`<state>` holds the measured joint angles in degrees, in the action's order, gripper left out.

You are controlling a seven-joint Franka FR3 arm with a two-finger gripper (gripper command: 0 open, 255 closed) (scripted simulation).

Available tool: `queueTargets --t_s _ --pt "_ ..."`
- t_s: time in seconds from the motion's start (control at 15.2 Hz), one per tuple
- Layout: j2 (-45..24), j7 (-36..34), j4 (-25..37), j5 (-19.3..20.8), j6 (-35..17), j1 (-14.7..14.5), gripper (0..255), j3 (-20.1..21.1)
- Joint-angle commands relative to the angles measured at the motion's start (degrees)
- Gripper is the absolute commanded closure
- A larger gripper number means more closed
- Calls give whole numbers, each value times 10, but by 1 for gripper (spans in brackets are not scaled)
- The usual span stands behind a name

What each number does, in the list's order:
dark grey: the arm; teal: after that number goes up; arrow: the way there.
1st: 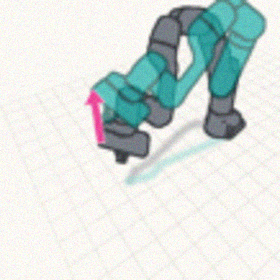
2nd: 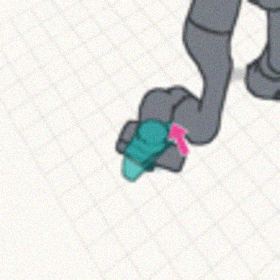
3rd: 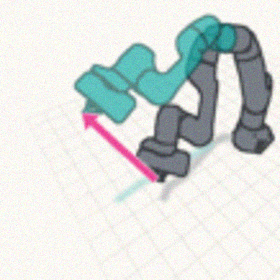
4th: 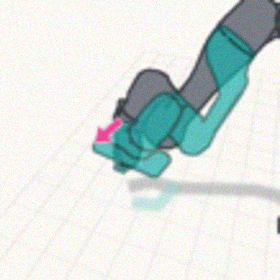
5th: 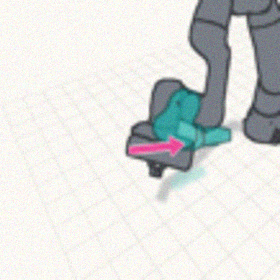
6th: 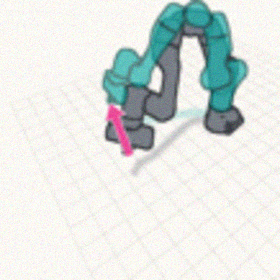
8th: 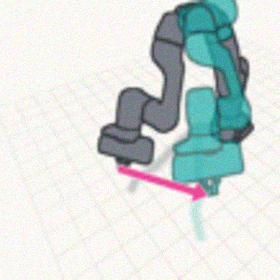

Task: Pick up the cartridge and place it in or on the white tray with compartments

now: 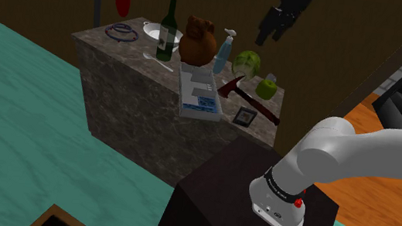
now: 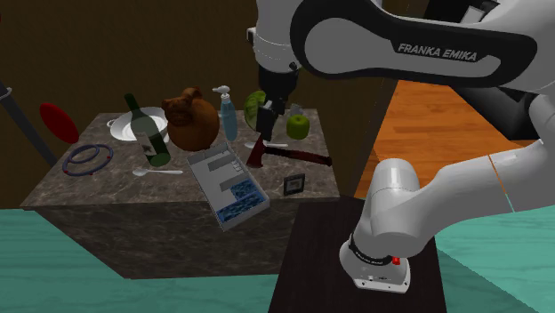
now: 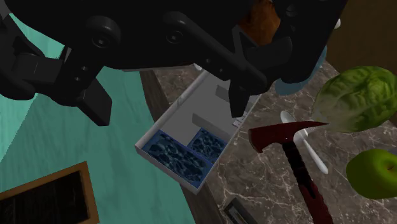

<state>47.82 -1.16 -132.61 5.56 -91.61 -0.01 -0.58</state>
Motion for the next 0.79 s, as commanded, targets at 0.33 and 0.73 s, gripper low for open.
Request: queueTargets --t_s 0.33,0.73 --pt "24 82 -98 24 -62 -12 0 -48" --pt "27 182 -195 65 -142 -18 0 -114"
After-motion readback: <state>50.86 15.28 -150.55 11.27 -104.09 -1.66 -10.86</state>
